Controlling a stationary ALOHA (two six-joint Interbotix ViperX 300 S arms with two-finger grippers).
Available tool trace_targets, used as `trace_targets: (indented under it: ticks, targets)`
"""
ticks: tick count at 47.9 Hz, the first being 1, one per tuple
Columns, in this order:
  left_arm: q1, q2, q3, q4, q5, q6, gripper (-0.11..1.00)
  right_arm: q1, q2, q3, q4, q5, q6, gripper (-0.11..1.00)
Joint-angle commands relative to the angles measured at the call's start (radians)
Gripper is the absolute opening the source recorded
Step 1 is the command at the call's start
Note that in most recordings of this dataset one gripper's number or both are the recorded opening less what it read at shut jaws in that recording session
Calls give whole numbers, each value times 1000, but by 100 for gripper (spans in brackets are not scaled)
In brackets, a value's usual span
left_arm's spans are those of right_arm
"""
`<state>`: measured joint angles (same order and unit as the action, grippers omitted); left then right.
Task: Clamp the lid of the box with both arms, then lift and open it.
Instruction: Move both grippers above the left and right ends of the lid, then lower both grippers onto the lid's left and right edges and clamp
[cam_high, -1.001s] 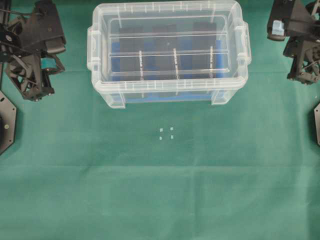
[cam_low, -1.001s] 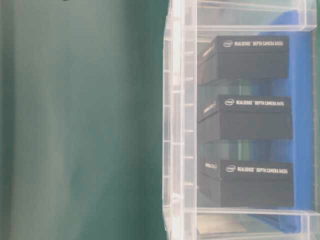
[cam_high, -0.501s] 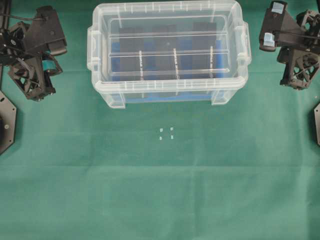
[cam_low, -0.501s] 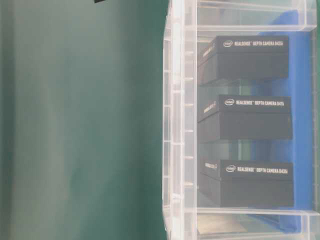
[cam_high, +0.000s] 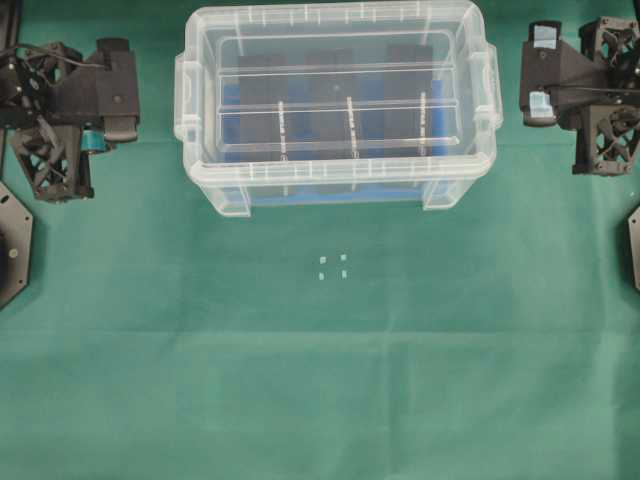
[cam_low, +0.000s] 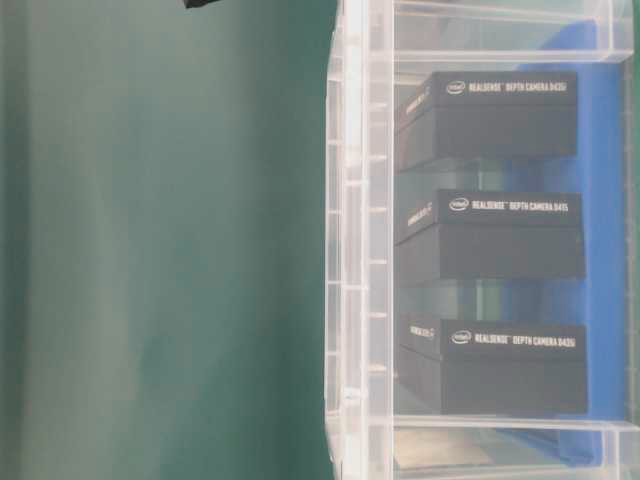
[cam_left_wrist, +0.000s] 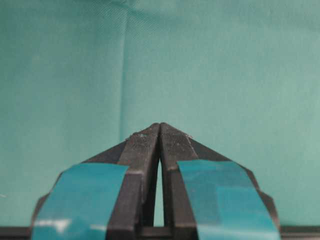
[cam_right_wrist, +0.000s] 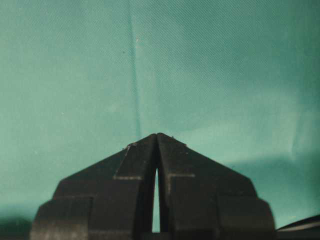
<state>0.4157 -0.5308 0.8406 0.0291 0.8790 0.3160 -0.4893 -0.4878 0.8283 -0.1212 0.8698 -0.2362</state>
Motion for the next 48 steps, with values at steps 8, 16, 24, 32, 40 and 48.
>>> trace_targets:
  ticks: [8,16,24,32,40,48]
  targets:
    - [12,15,-58,3,23,15,1,-3,-5,-31,0,-5,-11,0]
    - [14,37,-75,3,23,15,1,-2,-5,-31,3,-6,-11,0]
    - [14,87,-118,3,17,18,1,-3,11,-40,3,-12,-15,0]
    - [17,150,-173,2,9,20,1,-3,49,-64,3,-46,-17,0]
    - [17,192,-207,2,-9,18,1,8,120,-115,3,-87,-18,0]
    - [17,242,-252,2,-28,21,1,28,184,-169,3,-100,-20,0]
